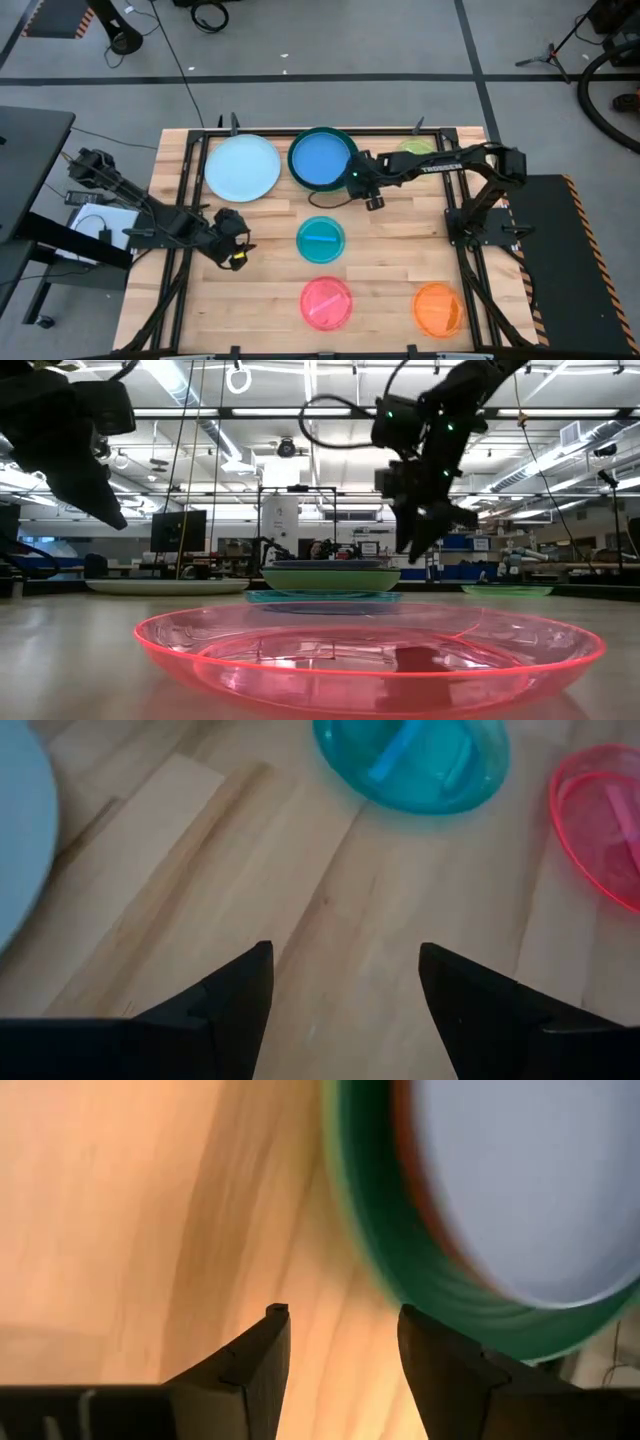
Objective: Stack plastic plates
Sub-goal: Stack the stacked plates on top of the light blue plate
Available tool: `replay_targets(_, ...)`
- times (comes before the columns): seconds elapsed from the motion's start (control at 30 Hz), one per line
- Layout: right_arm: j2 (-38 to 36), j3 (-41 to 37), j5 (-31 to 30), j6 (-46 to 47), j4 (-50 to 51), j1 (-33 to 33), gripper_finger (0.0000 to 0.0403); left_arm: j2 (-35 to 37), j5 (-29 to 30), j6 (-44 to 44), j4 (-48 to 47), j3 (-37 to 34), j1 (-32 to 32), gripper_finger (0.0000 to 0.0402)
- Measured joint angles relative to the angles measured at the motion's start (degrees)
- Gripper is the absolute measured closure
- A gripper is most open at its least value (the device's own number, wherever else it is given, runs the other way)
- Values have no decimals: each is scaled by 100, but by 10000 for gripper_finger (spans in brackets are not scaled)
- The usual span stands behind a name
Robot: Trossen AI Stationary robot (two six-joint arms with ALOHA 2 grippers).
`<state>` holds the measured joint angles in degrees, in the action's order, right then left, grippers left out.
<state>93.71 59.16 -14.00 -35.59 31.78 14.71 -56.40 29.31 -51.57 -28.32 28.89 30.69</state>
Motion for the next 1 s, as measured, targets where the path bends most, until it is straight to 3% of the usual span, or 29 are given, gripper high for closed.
replay_targets(0.13,86,-180,28,-215,-473,92,215,0,71,305,-216,-1,-21,146)
replay_targets(0.2,227,-195,35,-379,-720,204,219,0,198,330,-938,103,-170,146)
replay_targets(0.33,507,-178,195,-614,-1177,426,231,3,236,-45,-2508,374,-930,146)
replay_targets(0.4,677,-128,239,-672,-1144,490,237,47,-6,-7,-2738,392,-1435,146)
replay_targets(0.53,927,-19,234,-813,-1185,560,247,57,-634,817,-2405,393,-2632,146)
replay_targets(0.73,1023,-1,648,-953,-1337,563,275,57,-800,2408,-1180,397,-4001,146)
replay_targets(0.83,979,-1,745,-935,-1315,523,309,57,-962,3148,-499,397,-4262,146)
replay_targets(1.0,968,10,812,-986,-1323,493,377,57,-1114,4868,801,399,-4056,146)
